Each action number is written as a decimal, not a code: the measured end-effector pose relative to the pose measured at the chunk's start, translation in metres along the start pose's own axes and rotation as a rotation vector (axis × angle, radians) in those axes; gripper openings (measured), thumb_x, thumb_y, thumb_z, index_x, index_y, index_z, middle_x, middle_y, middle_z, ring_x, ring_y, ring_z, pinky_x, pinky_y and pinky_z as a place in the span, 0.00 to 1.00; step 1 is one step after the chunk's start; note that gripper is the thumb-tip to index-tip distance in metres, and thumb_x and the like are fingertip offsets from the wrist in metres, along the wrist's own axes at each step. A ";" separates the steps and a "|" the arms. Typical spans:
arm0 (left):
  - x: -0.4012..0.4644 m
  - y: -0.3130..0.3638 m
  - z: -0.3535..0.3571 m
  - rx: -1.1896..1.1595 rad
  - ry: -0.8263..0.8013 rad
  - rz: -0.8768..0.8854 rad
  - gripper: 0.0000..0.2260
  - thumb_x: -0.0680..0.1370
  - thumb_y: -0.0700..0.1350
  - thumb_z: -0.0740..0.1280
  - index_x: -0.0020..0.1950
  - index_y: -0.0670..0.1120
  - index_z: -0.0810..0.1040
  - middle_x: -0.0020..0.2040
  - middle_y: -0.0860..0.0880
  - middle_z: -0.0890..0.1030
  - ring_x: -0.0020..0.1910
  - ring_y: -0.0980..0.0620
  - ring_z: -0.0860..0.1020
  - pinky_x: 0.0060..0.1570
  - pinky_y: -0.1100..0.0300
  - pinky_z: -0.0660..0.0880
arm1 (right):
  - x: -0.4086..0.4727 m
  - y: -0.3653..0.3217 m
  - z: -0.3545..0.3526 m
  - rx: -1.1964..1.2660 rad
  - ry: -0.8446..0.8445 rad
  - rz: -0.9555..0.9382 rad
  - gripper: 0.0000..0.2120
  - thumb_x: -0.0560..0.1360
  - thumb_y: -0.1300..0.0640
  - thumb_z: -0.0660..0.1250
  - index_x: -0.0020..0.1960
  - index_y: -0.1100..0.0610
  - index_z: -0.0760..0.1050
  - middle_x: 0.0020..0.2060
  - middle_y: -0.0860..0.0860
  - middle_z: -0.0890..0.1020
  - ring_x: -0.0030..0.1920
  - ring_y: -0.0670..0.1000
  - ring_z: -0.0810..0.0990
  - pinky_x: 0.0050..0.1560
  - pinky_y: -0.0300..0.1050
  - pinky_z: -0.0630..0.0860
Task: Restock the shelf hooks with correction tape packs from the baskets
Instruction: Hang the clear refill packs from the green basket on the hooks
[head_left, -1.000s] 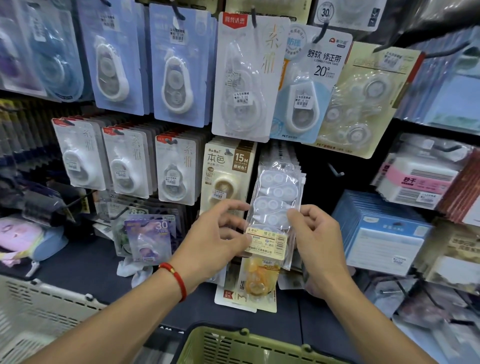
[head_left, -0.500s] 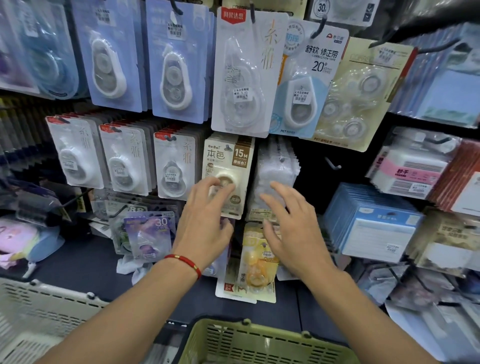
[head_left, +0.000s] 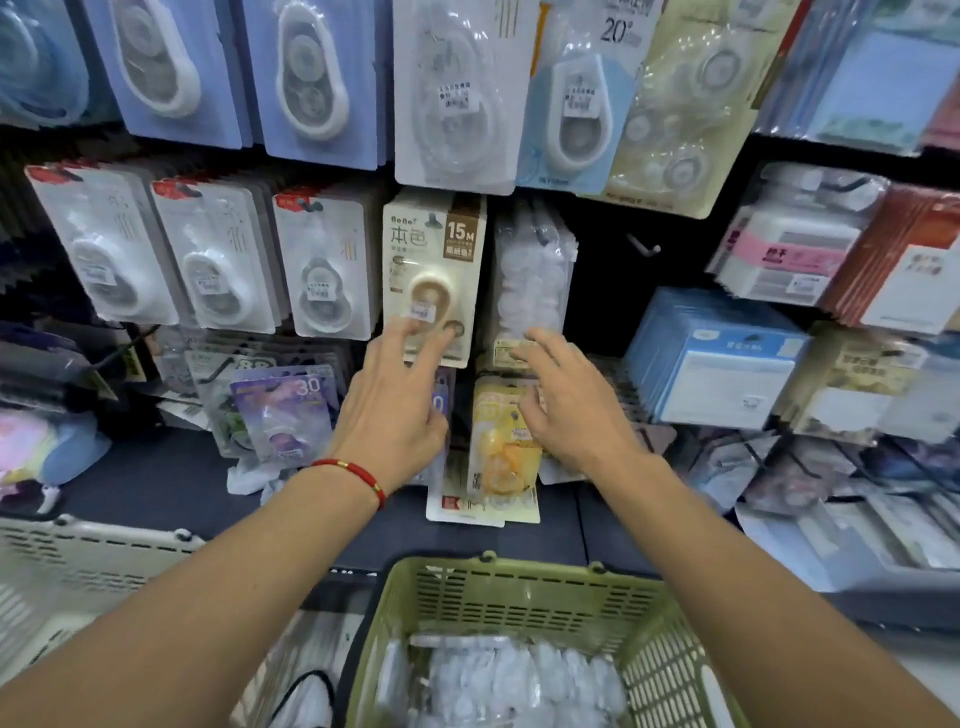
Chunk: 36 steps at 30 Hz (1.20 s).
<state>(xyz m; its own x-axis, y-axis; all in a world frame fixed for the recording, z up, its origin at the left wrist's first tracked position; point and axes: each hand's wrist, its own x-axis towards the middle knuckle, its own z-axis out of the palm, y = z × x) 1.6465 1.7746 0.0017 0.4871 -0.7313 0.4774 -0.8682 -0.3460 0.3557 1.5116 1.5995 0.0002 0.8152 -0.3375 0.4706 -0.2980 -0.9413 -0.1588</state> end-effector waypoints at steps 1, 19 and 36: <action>-0.005 0.001 0.001 0.010 -0.041 0.001 0.32 0.74 0.38 0.71 0.78 0.48 0.69 0.72 0.42 0.68 0.72 0.38 0.67 0.65 0.40 0.74 | -0.013 0.003 0.004 0.054 0.017 0.023 0.18 0.80 0.60 0.64 0.69 0.54 0.75 0.69 0.51 0.75 0.60 0.54 0.79 0.56 0.54 0.78; -0.227 0.008 0.154 0.125 -1.258 -0.226 0.19 0.82 0.50 0.65 0.74 0.52 0.73 0.73 0.44 0.75 0.69 0.43 0.75 0.65 0.56 0.71 | -0.310 0.048 0.167 0.063 -1.213 0.518 0.41 0.78 0.42 0.72 0.82 0.55 0.57 0.77 0.60 0.67 0.76 0.62 0.69 0.73 0.55 0.68; -0.234 0.062 0.193 -0.710 -0.847 -1.030 0.17 0.79 0.50 0.75 0.64 0.44 0.79 0.59 0.44 0.84 0.58 0.45 0.83 0.60 0.52 0.81 | -0.306 0.082 0.124 1.205 -0.850 1.044 0.08 0.75 0.66 0.65 0.49 0.67 0.81 0.50 0.61 0.85 0.50 0.58 0.85 0.55 0.52 0.80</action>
<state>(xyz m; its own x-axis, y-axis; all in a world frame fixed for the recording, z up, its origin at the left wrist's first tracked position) 1.4599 1.8108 -0.2433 0.4243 -0.5519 -0.7179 0.1540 -0.7373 0.6578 1.2995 1.6247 -0.2641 0.6679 -0.2811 -0.6891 -0.6297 0.2799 -0.7246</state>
